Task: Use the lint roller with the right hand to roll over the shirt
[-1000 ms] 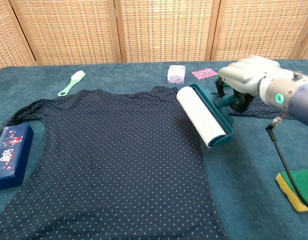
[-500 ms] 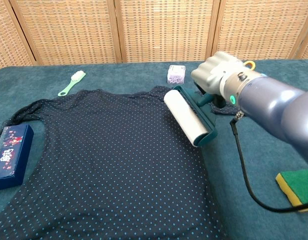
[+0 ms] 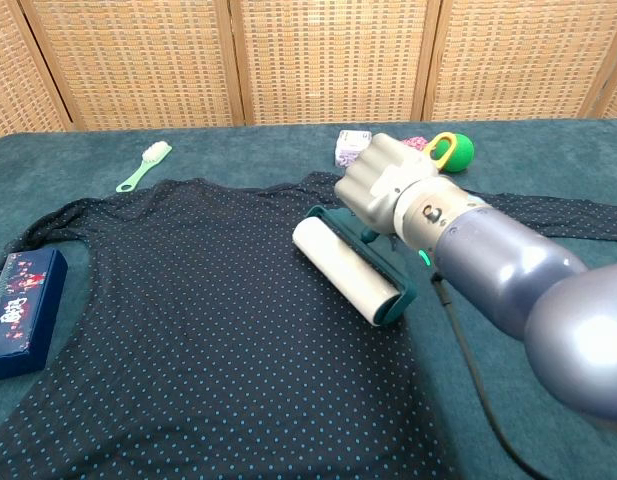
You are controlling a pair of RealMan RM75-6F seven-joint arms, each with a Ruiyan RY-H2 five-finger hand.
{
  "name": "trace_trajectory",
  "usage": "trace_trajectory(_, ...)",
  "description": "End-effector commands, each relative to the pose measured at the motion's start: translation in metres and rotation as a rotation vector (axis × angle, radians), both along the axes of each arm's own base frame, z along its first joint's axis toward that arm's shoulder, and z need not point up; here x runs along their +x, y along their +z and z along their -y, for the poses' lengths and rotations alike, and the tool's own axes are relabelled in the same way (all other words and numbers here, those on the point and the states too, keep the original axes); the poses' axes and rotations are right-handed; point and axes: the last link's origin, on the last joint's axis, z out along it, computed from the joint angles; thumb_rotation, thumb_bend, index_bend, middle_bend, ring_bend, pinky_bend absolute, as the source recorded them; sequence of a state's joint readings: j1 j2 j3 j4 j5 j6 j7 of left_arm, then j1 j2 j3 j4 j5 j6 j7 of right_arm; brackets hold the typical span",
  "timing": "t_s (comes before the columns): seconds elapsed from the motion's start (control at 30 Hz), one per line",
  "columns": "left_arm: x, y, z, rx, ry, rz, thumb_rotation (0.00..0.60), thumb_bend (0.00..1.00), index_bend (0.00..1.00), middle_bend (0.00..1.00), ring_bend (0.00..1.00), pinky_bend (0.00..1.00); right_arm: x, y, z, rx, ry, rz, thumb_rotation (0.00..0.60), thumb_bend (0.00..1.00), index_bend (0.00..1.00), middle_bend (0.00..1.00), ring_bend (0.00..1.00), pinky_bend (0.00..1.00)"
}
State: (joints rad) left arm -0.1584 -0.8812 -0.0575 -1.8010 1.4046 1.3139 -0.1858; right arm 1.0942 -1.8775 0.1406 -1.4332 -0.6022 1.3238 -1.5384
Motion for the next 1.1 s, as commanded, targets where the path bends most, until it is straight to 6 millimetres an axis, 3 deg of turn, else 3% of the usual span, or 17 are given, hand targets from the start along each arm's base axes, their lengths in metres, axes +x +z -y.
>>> trace_trajectory(0.03,0.000,0.000,0.000,0.001,0.001,0.000,0.600,0.00,0.00,0.00,0.00,0.00,0.008,-0.007,-0.011,0.030,0.041,-0.003,0.600,0.86,0.71,1.00,1.00,1.00)
trace_trajectory(0.6,0.001,-0.001,0.000,0.003,0.000,-0.007,0.600,0.00,0.00,0.00,0.00,0.00,0.042,-0.031,-0.068,0.131,0.208,-0.030,0.600,0.86,0.72,1.00,1.00,1.00)
trace_trajectory(0.87,0.001,-0.001,0.001,0.003,0.000,-0.006,0.600,0.00,0.00,0.00,0.00,0.00,0.036,-0.034,-0.057,0.086,0.194,-0.104,0.600,0.86,0.72,1.00,1.00,1.00)
trace_trajectory(1.1,0.000,0.000,0.000,0.006,0.003,-0.002,0.600,0.00,0.00,0.00,0.00,0.00,0.009,-0.024,-0.028,0.004,0.153,-0.189,0.600,0.86,0.72,1.00,1.00,1.00)
